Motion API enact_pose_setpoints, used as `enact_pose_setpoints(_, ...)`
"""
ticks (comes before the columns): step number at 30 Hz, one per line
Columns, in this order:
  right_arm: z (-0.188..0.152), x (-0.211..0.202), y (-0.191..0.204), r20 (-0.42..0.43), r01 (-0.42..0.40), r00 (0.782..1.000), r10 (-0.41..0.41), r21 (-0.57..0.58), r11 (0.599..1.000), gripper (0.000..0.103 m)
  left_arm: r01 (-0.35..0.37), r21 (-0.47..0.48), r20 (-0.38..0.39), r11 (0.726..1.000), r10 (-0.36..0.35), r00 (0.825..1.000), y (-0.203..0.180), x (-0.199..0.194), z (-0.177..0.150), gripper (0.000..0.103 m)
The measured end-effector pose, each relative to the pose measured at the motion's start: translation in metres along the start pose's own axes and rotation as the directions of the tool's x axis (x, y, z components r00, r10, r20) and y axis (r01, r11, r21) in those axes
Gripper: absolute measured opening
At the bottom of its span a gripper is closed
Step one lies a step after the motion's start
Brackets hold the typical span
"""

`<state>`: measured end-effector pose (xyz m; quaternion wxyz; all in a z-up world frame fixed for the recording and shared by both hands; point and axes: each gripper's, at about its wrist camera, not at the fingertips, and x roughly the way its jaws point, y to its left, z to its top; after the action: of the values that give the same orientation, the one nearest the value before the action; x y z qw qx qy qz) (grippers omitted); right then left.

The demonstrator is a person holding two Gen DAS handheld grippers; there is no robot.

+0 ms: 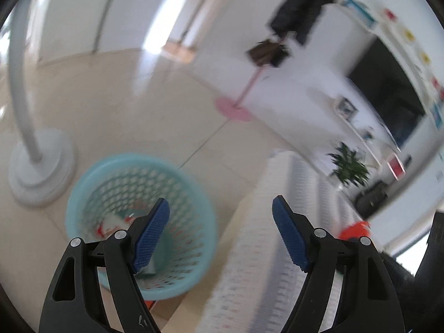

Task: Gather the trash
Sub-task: 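Move both open tools back over the table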

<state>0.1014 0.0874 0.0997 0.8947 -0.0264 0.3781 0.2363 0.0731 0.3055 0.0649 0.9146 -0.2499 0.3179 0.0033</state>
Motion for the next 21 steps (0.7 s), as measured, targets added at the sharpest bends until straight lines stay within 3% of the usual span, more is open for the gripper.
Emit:
enact_pose_setpoints(5,-0.008,-0.071,-0.050,0.115,0.056,0.991,-0.063,0.069,0.996,0.064,0.130,0.144,0.007,0.981,-0.132,0.991,-0.083,-0.019,-0.018,0.074)
enact_pose_setpoints(11,-0.056,-0.138,-0.129,0.167,0.196,0.959,-0.228,0.188,0.962,0.064,0.287,0.331,-0.076,0.899,-0.278,0.958,-0.190,-0.023,-0.059,0.074)
enact_pose_setpoints(16,-0.107,-0.174,-0.190,0.147,0.309,0.920,-0.362,0.295,0.904,0.064,0.359,0.424,-0.183,0.831,-0.309,0.933,-0.261,0.001,-0.107,0.074)
enact_pose_setpoints(21,-0.162,-0.192,-0.242,0.088,0.399,0.882,-0.463,0.381,0.834,0.064,0.422,0.477,-0.276,0.771,-0.324,0.905,-0.301,0.028,-0.152,0.074)
